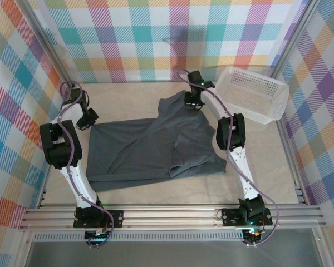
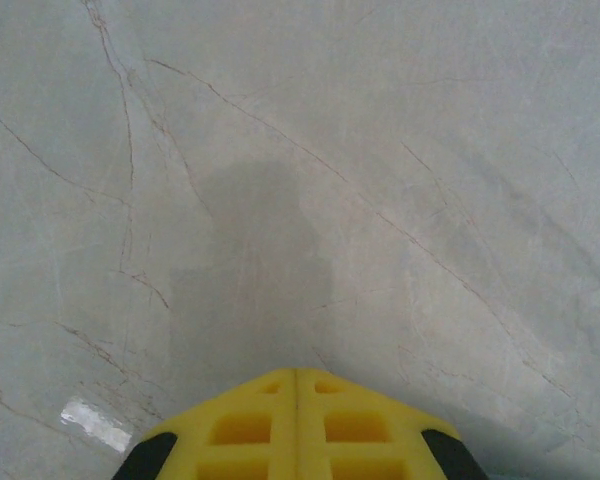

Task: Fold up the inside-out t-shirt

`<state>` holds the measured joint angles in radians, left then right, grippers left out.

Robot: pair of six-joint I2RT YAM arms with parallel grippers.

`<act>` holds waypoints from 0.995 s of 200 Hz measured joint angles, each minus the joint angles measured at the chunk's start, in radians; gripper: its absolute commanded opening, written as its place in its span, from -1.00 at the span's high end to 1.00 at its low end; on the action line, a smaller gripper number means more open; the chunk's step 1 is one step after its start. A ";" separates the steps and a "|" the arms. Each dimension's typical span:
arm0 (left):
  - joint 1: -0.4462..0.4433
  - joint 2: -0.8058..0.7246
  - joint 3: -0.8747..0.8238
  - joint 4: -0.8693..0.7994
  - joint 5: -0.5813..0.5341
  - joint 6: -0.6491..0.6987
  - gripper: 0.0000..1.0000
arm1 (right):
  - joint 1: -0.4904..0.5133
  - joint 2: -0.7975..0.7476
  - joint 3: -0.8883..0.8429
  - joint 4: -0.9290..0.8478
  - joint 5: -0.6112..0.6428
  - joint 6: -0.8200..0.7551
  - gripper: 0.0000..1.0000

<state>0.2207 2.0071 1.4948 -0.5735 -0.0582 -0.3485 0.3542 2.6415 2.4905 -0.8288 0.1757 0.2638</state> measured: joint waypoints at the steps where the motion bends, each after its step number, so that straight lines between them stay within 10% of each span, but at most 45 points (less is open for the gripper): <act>1: 0.000 0.000 0.000 0.000 0.001 0.000 1.00 | 0.000 0.000 0.000 0.000 0.000 0.000 0.03; 87: 0.001 0.000 0.000 0.000 0.008 -0.003 1.00 | 0.000 0.040 0.014 -0.013 -0.047 0.035 0.26; 141: 0.001 0.000 0.000 0.000 0.003 -0.004 1.00 | -0.008 0.044 0.031 -0.023 -0.055 0.048 1.00; 199: 0.031 0.000 0.000 -0.001 0.007 -0.040 1.00 | -0.021 -0.002 -0.008 -0.007 -0.095 0.072 1.00</act>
<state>0.2516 2.0071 1.4944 -0.5743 -0.0509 -0.3889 0.3332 2.6400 2.4825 -0.8360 0.0807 0.3359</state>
